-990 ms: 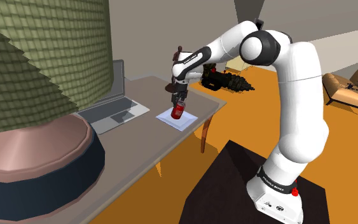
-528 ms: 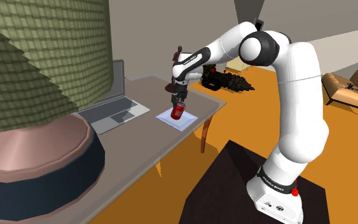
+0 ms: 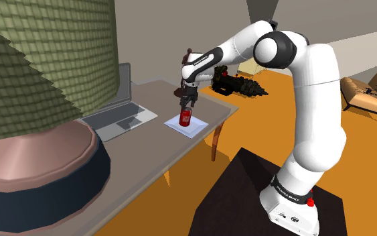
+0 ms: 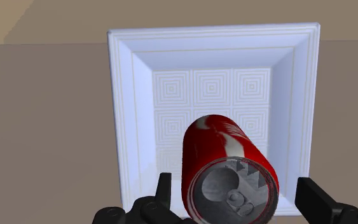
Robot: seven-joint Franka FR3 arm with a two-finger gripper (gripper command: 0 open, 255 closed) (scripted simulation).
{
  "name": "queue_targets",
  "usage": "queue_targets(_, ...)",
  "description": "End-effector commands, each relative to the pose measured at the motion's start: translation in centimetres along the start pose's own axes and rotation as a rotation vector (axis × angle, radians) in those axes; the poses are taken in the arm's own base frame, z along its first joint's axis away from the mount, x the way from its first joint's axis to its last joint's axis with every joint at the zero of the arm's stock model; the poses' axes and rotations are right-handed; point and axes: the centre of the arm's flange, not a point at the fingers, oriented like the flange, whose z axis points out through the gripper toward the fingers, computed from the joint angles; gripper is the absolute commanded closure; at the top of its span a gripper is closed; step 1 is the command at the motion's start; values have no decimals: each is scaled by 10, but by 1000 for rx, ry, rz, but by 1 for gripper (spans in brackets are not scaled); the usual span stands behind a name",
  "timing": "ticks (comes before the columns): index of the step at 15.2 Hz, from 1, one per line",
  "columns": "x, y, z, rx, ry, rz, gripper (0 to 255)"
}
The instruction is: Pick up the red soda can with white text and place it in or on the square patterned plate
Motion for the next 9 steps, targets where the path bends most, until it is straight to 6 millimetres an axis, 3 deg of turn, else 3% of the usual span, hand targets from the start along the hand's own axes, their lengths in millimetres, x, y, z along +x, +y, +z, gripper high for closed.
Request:
queue_targets(1, -1, 1, -24, 0, 0, 0, 0)
queue_targets(2, -1, 1, -35, 0, 0, 0, 0)
queue_targets(9, -1, 1, -35, 0, 0, 0, 0)
